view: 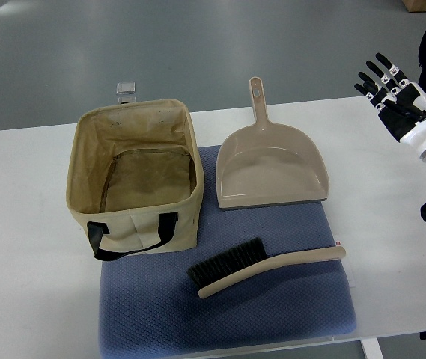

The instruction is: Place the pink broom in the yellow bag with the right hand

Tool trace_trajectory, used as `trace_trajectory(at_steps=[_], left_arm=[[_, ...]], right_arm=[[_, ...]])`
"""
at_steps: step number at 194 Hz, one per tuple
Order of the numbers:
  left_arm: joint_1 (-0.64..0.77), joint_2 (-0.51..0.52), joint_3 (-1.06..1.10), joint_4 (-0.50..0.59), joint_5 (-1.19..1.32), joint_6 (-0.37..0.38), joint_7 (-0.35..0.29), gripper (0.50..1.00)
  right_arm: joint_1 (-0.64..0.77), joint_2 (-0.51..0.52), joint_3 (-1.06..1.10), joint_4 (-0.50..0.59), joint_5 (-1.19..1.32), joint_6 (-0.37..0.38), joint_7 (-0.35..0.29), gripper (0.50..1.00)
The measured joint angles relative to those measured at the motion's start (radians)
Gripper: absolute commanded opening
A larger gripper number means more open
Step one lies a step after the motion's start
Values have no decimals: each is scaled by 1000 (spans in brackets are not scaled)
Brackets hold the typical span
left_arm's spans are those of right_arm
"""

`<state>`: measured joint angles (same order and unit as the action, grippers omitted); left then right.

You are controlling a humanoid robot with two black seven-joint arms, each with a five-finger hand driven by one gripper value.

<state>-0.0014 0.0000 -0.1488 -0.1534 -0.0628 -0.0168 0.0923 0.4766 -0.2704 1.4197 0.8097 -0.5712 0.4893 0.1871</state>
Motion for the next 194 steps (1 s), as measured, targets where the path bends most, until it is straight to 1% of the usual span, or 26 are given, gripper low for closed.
trace_trajectory(at_steps=[194], left_arm=[[3,0,-1,-3,0,1,0,1000]], right_arm=[[-1,2,-4,0,-1,7,2,930]])
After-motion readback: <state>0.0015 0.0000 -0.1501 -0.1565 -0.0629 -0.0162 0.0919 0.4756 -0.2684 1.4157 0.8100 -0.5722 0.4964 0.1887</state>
